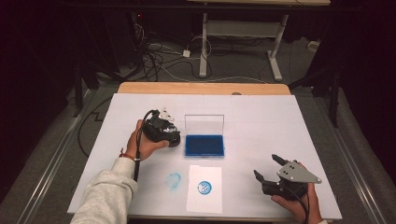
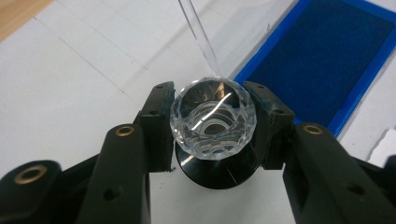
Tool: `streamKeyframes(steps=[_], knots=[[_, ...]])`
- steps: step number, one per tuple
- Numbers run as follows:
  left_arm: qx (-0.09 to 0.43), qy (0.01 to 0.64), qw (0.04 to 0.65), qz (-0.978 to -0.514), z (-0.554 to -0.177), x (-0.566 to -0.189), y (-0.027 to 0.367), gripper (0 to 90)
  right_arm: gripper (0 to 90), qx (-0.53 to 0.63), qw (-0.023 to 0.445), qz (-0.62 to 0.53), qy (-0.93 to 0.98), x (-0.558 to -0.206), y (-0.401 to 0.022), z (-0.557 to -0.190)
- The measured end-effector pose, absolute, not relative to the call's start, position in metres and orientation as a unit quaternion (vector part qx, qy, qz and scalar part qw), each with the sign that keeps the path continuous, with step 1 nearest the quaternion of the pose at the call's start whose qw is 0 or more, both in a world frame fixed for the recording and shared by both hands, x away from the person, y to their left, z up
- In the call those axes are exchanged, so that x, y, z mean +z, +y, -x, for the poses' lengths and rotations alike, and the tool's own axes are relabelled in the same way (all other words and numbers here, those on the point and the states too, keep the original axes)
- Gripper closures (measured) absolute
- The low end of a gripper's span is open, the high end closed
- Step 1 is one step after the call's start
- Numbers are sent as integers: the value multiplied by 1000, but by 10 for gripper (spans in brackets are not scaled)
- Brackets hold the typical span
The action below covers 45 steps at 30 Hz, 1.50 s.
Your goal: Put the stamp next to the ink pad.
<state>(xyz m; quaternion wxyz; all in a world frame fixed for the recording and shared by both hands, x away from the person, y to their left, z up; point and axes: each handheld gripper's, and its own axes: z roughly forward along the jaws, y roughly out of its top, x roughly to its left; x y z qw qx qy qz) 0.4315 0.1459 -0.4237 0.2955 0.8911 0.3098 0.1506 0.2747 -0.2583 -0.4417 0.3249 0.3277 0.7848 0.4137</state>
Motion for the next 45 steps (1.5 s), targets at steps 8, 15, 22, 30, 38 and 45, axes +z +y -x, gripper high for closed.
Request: streamKeyframes(steps=[8,15,22,30,38,45], knots=[[154,315,302,-887,-429,-436,144,543,214,413,320,-326,787,-442,-257,-275],[149,320,321,-879,-425,-440,146,542,215,412,317,-323,791,-443,-257,-275],[143,324,327,-876,-425,-441,147,543,216,410,314,-320,794,-444,-255,-275],[139,322,329,-877,-425,-441,147,542,215,407,313,-319,797,-445,-255,-275],[138,324,324,-878,-427,-442,147,497,216,407,310,-319,798,-446,-255,-275],[164,318,334,-872,-425,-438,151,406,216,408,311,-321,796,-445,-255,-276]])
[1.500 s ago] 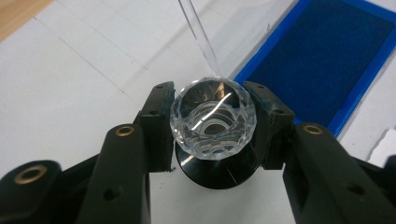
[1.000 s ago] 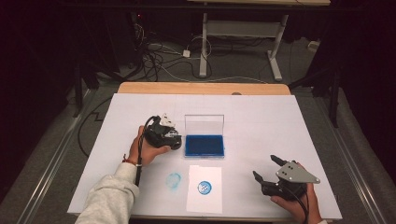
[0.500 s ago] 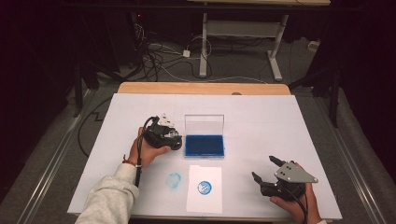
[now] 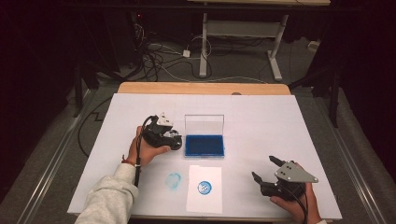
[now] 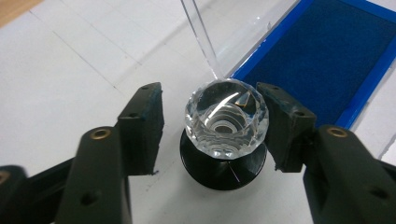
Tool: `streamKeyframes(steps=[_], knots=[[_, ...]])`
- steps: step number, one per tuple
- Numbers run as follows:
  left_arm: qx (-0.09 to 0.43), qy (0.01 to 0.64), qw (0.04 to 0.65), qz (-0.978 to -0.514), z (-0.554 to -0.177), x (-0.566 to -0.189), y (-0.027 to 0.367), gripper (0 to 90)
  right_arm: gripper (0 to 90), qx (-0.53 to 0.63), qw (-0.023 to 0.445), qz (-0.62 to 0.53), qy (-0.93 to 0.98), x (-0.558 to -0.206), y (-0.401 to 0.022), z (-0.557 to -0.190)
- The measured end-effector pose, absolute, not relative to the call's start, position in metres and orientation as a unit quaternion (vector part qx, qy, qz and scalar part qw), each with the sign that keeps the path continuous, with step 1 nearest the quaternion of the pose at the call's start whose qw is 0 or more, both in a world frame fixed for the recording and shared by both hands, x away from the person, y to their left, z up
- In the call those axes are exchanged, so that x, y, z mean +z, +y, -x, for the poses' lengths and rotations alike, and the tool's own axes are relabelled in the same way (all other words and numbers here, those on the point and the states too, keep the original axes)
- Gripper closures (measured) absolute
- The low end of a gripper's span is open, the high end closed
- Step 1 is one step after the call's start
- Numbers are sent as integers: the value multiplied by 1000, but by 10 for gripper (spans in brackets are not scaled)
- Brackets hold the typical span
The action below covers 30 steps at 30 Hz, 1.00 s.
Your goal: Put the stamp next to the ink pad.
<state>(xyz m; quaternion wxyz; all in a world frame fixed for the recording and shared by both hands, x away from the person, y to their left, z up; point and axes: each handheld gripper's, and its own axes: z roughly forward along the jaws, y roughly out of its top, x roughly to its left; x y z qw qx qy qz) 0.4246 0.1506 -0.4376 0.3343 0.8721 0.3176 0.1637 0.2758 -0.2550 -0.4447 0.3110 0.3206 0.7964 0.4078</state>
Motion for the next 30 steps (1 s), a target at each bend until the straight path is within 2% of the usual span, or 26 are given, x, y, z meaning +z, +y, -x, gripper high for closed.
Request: streamKeyframes(steps=[7,15,23,30], knots=[[178,315,361,-859,-422,-435,155,328,216,406,308,-317,800,-445,-252,-276],[194,321,394,-839,-417,-428,158,156,216,407,307,-316,800,-446,-253,-276],[226,312,424,-819,-404,-417,160,154,214,409,306,-314,800,-446,-253,-275],[248,291,427,-819,-393,-410,157,154,215,409,307,-313,800,-445,-253,-275]])
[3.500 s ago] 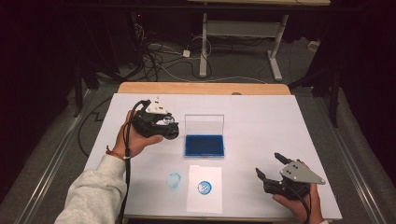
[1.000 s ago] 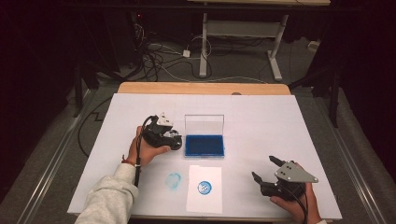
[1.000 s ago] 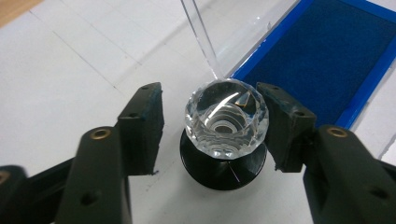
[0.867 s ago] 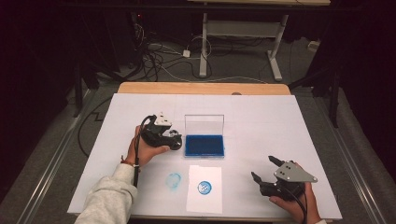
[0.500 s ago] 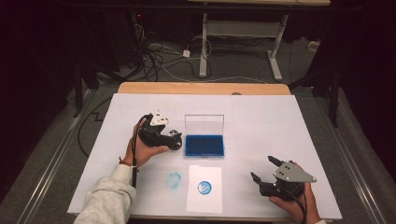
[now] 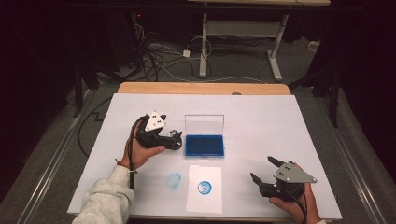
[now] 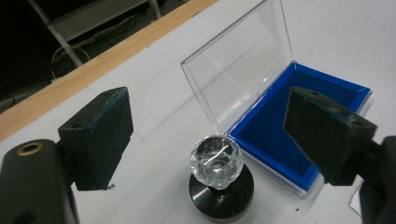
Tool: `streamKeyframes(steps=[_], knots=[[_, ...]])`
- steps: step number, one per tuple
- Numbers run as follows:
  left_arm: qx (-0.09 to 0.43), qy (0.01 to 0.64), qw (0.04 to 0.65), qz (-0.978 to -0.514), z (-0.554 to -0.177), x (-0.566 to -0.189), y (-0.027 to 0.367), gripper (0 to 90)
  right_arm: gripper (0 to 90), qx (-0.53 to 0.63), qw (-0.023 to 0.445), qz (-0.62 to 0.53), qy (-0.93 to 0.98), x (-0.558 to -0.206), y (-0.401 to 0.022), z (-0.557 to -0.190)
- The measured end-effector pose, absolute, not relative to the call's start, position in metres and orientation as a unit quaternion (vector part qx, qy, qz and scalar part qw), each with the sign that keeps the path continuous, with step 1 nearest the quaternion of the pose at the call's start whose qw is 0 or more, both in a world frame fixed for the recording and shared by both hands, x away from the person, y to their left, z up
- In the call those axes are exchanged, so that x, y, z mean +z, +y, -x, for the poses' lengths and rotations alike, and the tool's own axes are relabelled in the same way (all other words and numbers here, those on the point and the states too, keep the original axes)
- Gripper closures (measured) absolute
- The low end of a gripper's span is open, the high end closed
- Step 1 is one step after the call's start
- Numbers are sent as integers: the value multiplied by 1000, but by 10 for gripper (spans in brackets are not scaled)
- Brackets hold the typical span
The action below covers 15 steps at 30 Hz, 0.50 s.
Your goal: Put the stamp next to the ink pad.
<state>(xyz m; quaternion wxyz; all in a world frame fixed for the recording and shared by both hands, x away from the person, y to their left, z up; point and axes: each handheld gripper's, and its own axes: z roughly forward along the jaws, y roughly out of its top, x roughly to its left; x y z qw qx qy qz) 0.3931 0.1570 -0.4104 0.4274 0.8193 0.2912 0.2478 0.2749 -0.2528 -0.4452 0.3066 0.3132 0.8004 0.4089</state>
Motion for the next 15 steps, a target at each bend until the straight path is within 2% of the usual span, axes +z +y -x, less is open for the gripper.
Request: streamKeyframes(steps=[15], knots=[[266,262,437,-818,-376,-399,150,154,215,411,312,-313,797,-443,-254,-274]])
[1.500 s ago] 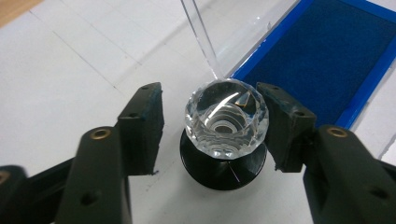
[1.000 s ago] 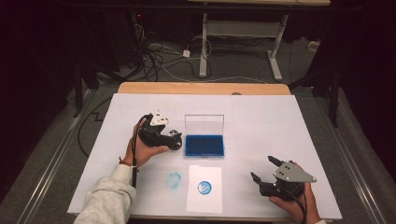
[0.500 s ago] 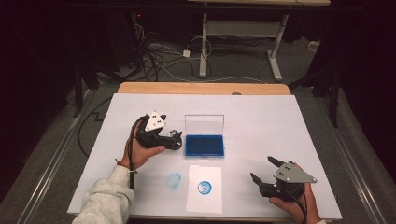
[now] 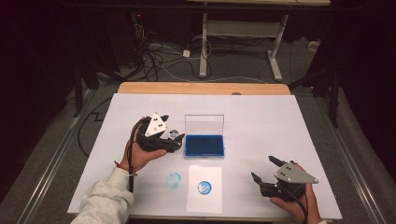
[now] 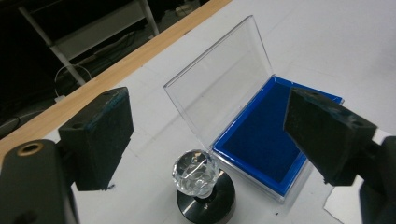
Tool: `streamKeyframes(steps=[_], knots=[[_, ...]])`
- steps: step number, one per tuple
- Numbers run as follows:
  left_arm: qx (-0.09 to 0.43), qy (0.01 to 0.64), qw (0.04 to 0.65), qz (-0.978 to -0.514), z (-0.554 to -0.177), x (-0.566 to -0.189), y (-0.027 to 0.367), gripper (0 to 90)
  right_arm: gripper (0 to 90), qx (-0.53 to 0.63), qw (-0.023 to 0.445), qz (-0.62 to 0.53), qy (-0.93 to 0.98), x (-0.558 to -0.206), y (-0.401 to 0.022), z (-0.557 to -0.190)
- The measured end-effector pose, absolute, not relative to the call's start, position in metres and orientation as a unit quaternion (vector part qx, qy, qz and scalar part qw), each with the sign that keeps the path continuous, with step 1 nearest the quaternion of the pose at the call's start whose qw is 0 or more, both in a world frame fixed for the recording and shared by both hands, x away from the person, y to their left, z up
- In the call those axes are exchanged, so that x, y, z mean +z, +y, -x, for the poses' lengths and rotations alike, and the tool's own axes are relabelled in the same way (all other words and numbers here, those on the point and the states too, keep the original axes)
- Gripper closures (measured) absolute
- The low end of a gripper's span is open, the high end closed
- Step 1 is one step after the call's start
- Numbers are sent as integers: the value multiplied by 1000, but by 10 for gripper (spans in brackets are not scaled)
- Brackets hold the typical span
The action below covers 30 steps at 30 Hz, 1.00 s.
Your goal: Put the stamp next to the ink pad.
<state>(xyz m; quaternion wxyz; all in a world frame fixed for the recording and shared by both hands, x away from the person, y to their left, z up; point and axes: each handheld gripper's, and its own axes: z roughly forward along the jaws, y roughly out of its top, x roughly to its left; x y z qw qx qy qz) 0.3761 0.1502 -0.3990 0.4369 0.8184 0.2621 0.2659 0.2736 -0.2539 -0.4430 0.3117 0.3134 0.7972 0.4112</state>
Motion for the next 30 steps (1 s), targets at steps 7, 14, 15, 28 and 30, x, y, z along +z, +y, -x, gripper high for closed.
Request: streamKeyframes(steps=[7,14,15,28,30], knots=[[270,251,442,-818,-370,-395,149,154,215,413,314,-314,795,-442,-254,-273],[273,239,443,-820,-362,-392,149,154,215,415,315,-313,794,-441,-255,-273],[272,237,444,-820,-361,-392,149,154,215,415,316,-313,794,-441,-254,-273],[269,223,448,-823,-346,-392,146,154,215,419,315,-312,792,-440,-253,-271],[269,222,449,-823,-343,-392,146,154,215,419,315,-313,792,-440,-253,-271]])
